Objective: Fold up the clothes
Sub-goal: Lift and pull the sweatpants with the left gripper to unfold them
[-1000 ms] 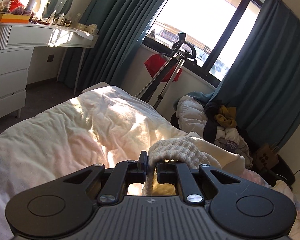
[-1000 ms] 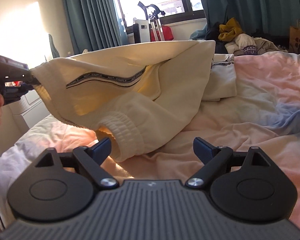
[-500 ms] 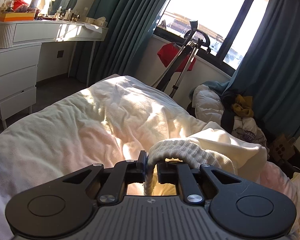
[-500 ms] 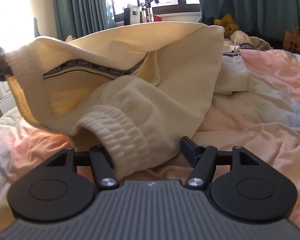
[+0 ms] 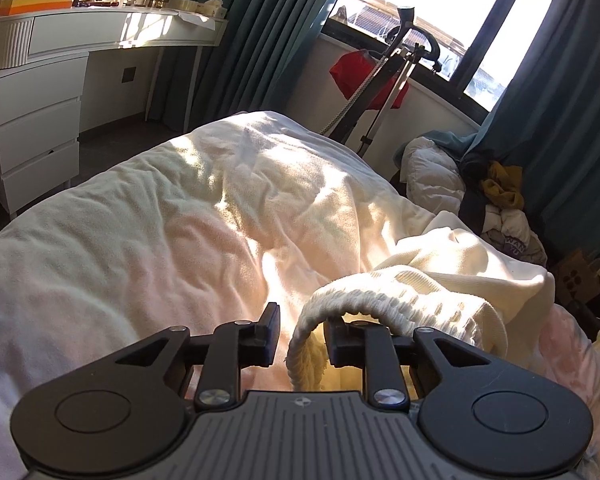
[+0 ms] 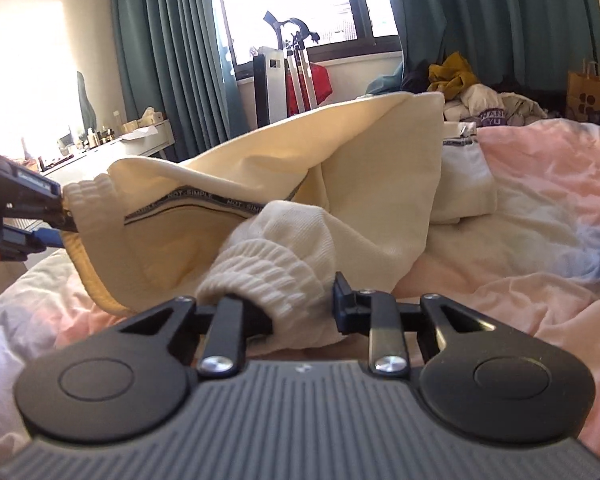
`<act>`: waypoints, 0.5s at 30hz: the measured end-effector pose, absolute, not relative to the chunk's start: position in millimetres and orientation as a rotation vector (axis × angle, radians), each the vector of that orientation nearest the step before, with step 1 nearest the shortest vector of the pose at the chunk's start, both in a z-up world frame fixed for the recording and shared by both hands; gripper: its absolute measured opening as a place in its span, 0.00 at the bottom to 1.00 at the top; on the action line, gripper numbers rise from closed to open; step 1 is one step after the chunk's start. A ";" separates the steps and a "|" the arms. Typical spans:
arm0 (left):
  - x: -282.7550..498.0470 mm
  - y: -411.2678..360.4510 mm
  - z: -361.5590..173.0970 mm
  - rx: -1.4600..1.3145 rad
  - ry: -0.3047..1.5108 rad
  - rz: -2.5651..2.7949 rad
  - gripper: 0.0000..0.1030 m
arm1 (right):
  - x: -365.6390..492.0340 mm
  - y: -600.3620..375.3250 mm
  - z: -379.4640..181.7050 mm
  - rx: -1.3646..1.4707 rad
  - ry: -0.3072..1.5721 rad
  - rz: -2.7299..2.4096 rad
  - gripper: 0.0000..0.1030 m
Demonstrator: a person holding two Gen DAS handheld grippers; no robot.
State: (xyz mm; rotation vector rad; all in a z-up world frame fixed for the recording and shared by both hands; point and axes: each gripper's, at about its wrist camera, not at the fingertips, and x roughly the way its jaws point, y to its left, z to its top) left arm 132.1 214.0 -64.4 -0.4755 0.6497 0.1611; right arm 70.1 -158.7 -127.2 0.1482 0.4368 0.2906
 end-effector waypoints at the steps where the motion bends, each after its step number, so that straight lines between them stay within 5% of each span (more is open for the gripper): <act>1: 132.6 214.6 -65.4 -0.475 0.660 0.148 0.31 | 65.5 -160.6 -122.3 0.147 0.428 0.286 0.26; 9: 113.6 191.4 -69.3 -0.302 0.812 -0.012 0.50 | 13.1 -184.5 -81.8 0.055 0.346 0.187 0.24; 15: 83.2 147.4 -64.1 -0.028 0.839 -0.082 0.69 | 2.4 -207.8 -96.2 0.080 0.452 0.108 0.23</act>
